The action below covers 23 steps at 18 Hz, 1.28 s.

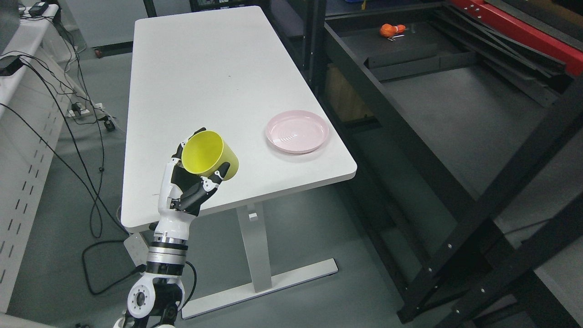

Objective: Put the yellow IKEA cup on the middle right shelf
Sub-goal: 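Carry the cup in the left hand while turning toward the black shelf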

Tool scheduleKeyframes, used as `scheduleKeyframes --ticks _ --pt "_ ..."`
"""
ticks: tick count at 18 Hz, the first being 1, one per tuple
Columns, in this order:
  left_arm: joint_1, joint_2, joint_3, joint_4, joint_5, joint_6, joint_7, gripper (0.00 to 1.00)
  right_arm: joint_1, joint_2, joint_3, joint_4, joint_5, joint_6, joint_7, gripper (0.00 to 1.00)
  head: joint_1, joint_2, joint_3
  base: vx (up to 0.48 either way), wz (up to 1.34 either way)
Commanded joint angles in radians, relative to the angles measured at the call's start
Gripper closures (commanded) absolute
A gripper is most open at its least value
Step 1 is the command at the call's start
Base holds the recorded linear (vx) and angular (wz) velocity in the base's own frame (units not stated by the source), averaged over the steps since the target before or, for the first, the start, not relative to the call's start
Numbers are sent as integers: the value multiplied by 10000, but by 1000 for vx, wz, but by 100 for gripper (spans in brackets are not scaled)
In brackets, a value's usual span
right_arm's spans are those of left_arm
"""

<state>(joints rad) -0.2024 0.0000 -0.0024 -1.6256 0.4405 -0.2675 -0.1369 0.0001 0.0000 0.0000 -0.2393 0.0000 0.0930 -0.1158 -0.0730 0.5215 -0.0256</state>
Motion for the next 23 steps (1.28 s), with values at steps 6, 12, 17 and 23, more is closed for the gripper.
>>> scheduleKeyframes --ticks 6,12,17,23 --pt "15 174 -52 -203 -2 6 157 100 137 -175 169 0 -245 6 -8 1 0 0 0 -222 -423" --pt "15 174 -328 -188 13 -25 142 100 137 -175 169 0 -245 6 -8 1 0 0 0 -160 -681" --pt "15 174 -650 -188 -2 -55 142 99 137 -175 169 0 -245 6 -8 1 0 0 0 -116 -742" --pt "-1 174 -1202 -188 13 -117 142 99 137 -175 169 0 -245 6 -8 1 0 0 0 -83 -618"
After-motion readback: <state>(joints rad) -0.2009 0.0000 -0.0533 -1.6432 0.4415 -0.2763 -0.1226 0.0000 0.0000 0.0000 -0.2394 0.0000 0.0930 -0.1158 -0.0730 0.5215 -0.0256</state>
